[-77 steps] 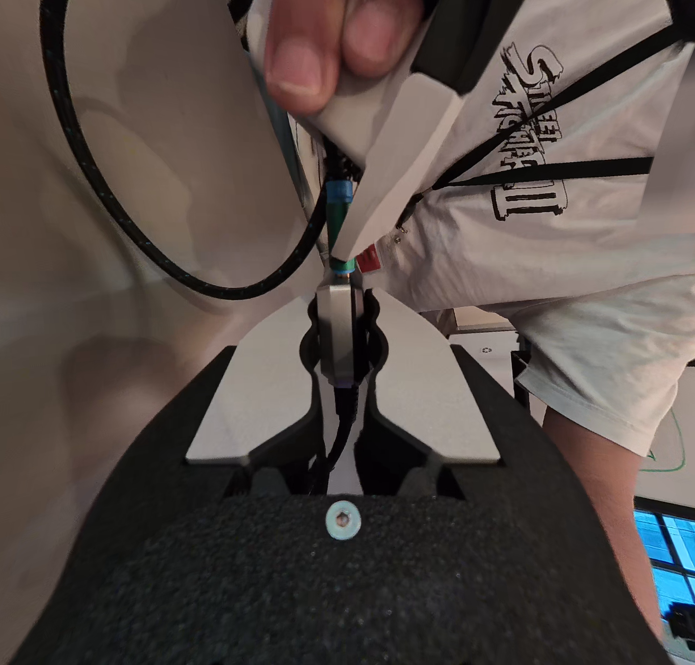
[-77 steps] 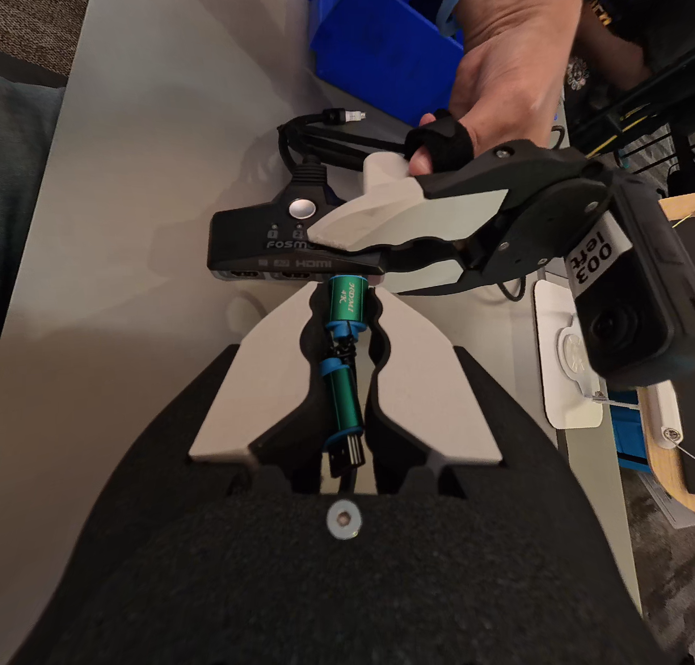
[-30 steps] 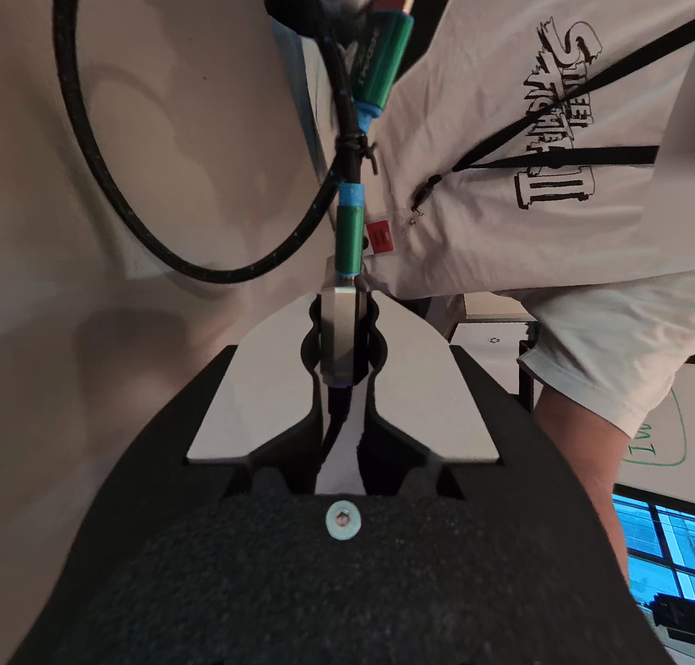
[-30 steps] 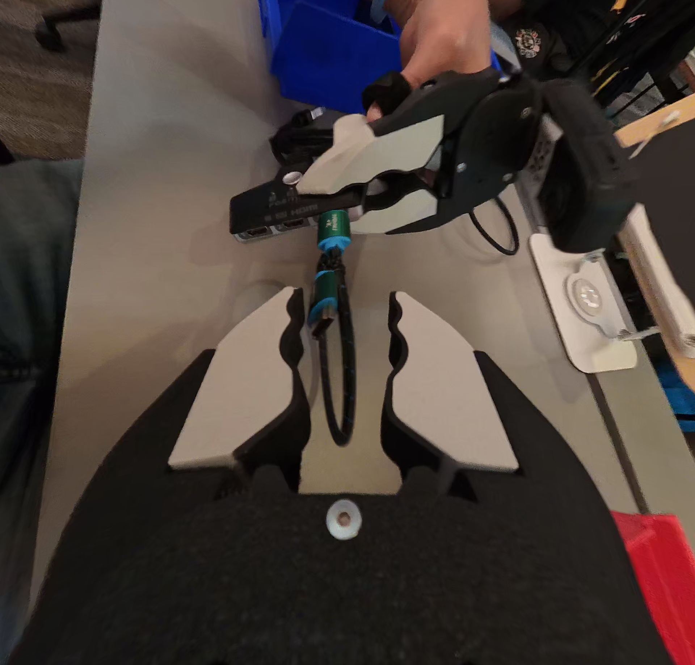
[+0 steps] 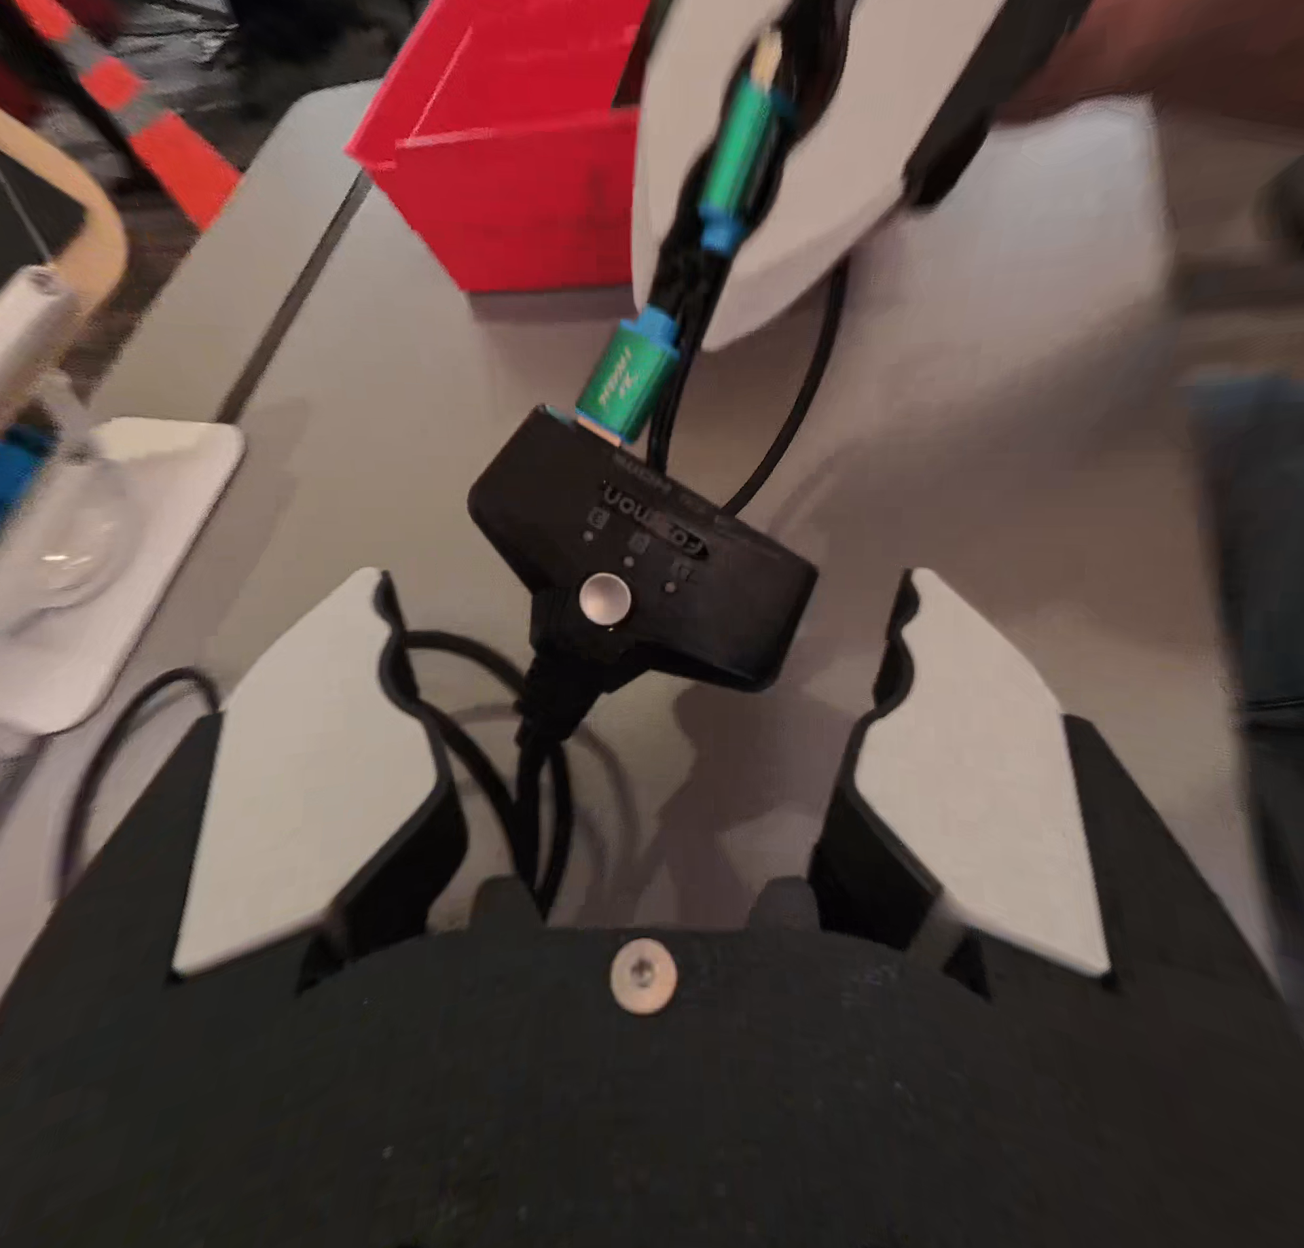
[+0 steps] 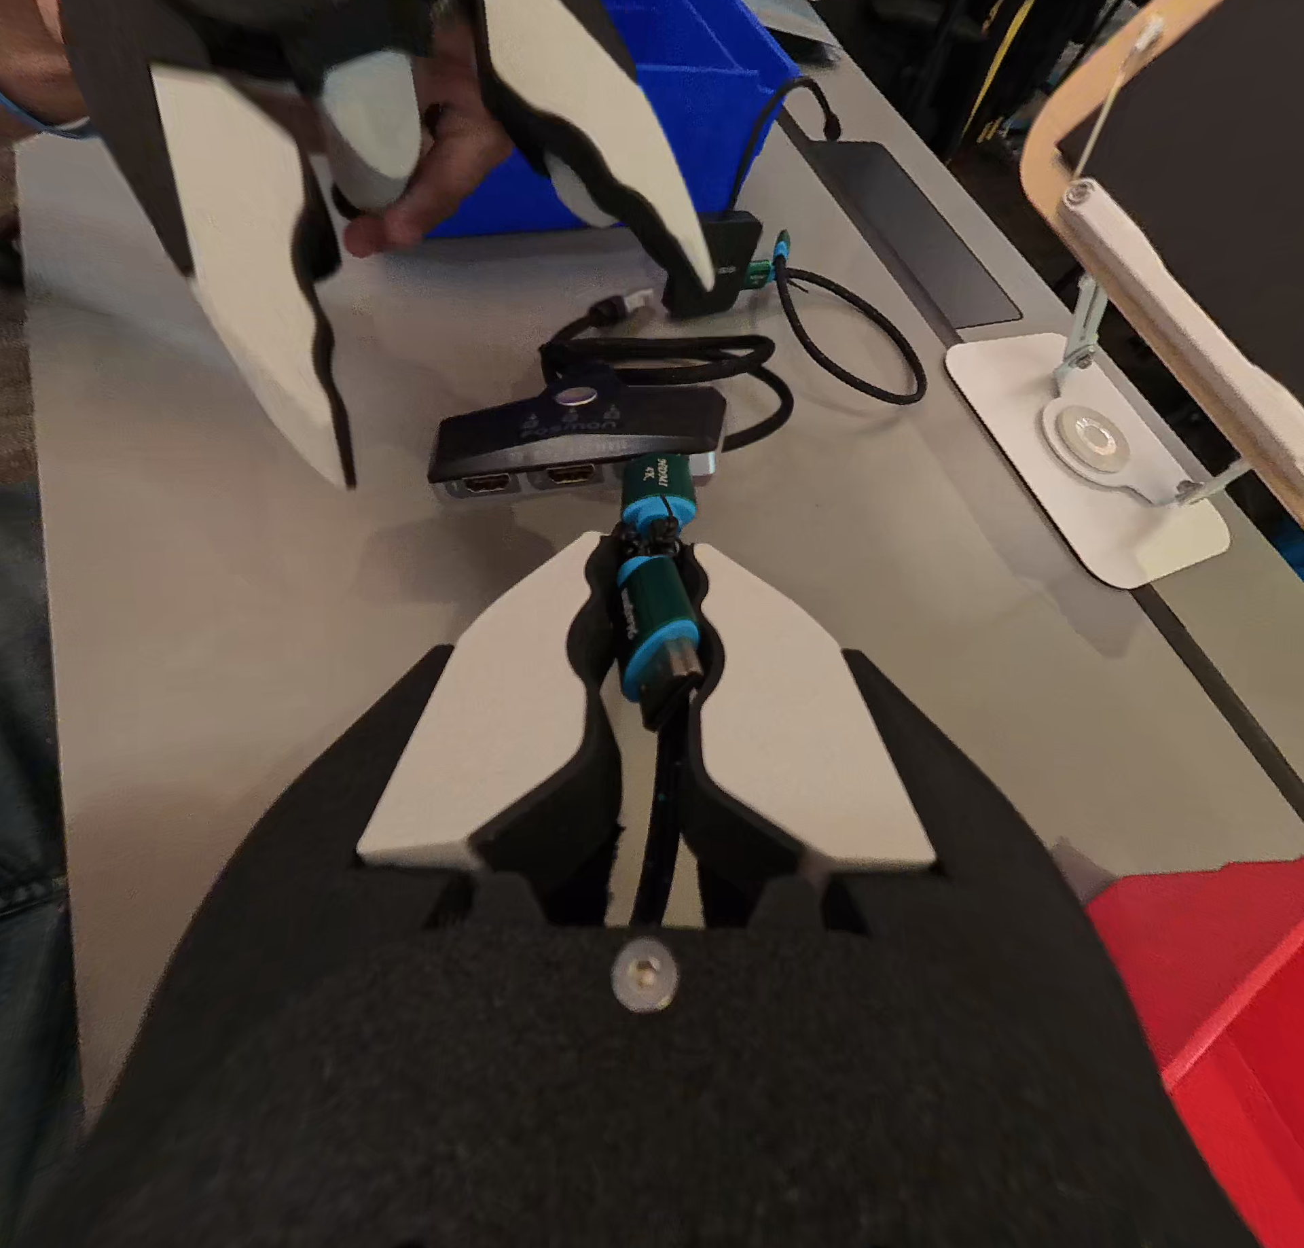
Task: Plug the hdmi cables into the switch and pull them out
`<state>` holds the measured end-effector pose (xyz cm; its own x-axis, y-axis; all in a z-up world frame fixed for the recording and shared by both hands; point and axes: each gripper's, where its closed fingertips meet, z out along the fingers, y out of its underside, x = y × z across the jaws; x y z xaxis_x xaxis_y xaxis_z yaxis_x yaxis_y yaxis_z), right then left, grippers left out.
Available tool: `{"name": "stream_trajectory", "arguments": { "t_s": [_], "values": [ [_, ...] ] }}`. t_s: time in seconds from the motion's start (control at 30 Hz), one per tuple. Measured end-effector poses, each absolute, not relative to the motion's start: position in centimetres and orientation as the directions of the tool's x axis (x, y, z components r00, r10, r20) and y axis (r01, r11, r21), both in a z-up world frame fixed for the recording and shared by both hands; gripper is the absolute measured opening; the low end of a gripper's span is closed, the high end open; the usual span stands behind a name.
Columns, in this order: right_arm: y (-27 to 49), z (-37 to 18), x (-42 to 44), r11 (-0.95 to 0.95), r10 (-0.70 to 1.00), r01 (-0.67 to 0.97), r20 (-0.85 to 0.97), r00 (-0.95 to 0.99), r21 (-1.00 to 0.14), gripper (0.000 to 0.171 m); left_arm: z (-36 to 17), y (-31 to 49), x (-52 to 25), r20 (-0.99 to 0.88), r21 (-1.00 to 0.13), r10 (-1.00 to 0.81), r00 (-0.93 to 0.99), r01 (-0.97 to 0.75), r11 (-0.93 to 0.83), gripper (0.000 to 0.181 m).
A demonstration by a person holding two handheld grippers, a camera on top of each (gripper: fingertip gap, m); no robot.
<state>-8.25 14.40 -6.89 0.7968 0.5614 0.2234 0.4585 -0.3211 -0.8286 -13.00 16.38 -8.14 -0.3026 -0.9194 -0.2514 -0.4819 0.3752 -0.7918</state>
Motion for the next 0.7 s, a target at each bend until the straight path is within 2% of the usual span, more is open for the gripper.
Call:
{"name": "stream_trajectory", "arguments": {
  "t_s": [0.1, 0.27, 0.37, 0.47, 0.5, 0.6, 0.63, 0.7],
  "values": [
    [13.8, -7.0, -9.3, -0.295, 0.611, 0.536, 0.275, 0.742, -0.791, 0.017, -9.2, 16.2, -12.9, -0.350, -0.709, -0.881, -0.317, -0.525, 0.471, 0.136],
    [13.6, -6.0, -9.7, -0.288, 0.616, 0.551, 0.289, 0.733, -0.783, 0.017, -10.3, 16.0, -12.4, -0.363, -0.707, -0.851, -0.379, -0.483, 0.517, 0.145],
    [14.0, -5.2, -8.6, -0.337, 0.550, 0.483, 0.248, 0.798, -0.808, 0.017, -9.8, 16.7, -11.9, -0.432, -0.754, -0.869, -0.243, -0.431, 0.495, 0.146],
    [14.5, -4.7, -7.9, -0.381, 0.472, 0.399, 0.196, 0.860, -0.834, 0.017, -9.3, 17.8, -11.5, -0.581, -0.732, -0.814, -0.030, -0.419, 0.538, 0.144],
    [14.7, -4.7, -7.9, -0.392, 0.454, 0.369, 0.171, 0.874, -0.843, 0.017, -9.1, 18.1, -11.3, -0.622, -0.719, -0.782, 0.037, -0.422, 0.552, 0.139],
    [15.0, -4.9, -8.8, -0.418, 0.431, 0.283, 0.085, 0.898, -0.863, 0.017, -7.9, 18.2, -11.1, -0.738, -0.657, -0.649, 0.184, -0.412, 0.631, 0.110],
    [15.1, -5.0, -9.1, -0.419, 0.432, 0.271, 0.072, 0.899, -0.867, 0.017, -7.2, 18.3, -11.1, -0.784, -0.613, -0.578, 0.226, -0.425, 0.666, 0.097],
    [15.1, -5.1, -9.8, -0.424, 0.437, 0.264, 0.059, 0.897, -0.866, 0.017, -6.2, 18.7, -11.0, -0.850, -0.526, -0.457, 0.263, -0.464, 0.713, 0.086]
  ]
}}
